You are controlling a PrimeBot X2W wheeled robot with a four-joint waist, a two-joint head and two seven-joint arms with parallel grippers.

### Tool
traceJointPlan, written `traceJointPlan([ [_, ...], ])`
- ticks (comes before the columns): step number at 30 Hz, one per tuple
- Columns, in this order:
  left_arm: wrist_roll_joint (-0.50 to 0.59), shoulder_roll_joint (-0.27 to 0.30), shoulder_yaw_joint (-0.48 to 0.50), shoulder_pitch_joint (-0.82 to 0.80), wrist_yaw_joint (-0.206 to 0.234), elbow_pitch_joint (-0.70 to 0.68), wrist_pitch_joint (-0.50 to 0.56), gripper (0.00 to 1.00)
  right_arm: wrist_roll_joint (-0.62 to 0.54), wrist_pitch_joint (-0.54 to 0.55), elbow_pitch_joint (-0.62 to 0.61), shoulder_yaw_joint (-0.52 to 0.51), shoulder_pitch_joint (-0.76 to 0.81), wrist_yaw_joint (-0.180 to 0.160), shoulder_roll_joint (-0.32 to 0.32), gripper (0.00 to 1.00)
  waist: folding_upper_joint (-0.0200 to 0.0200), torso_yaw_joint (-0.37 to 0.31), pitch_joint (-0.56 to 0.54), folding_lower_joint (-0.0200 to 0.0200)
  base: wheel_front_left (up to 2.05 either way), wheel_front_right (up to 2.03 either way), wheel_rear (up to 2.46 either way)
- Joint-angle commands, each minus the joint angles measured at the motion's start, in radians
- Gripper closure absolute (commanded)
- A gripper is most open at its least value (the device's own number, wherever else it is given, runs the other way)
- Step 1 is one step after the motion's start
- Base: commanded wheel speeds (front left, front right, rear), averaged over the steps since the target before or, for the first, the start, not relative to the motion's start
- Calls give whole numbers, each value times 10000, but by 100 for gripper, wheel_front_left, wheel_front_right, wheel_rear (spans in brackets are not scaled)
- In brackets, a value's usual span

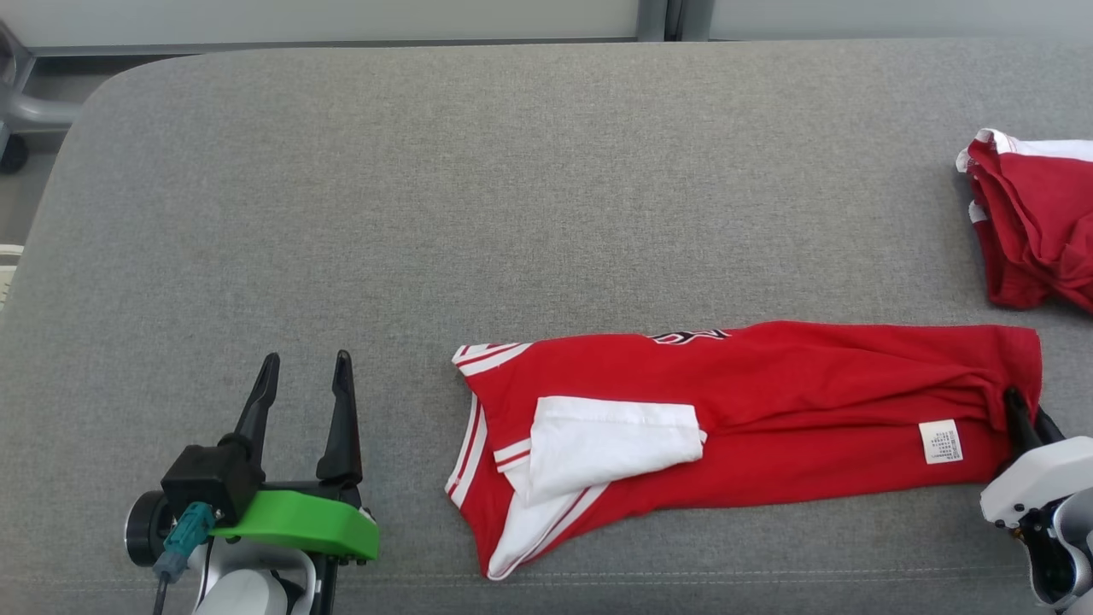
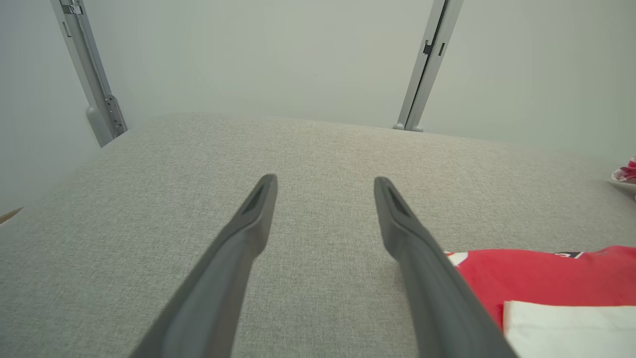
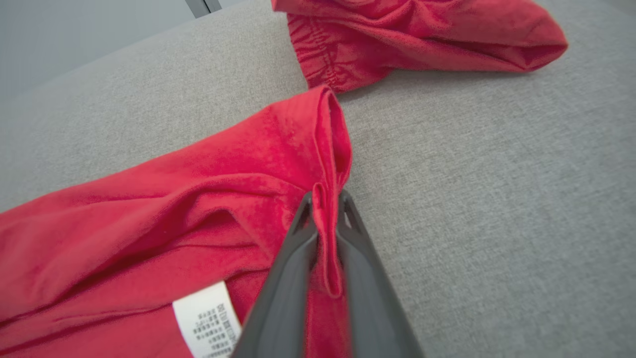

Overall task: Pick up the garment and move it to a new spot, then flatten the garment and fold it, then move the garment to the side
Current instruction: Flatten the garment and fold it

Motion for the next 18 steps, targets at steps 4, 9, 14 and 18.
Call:
traceJointPlan([
  [4,154,-70,153,-120,-125,107,-35,0,145,-141,-133,283,-316,-21,-32,100,-1,-70,-51,0,0,0,0],
  [9,241,-107,244,128,-147,83,-35,0,443,268,-2439,997,216,-15,349,100,-1,-193,-227,0,0,0,0],
  [14,298,-160,298,187,-224,85,-35,0,582,1123,-5433,1445,1059,-13,1152,100,-1,-274,-351,0,0,0,0],
  [18,330,-255,268,107,-281,126,-35,0,491,1672,-7042,1863,1515,-12,2111,100,-1,-242,-348,0,0,0,0],
])
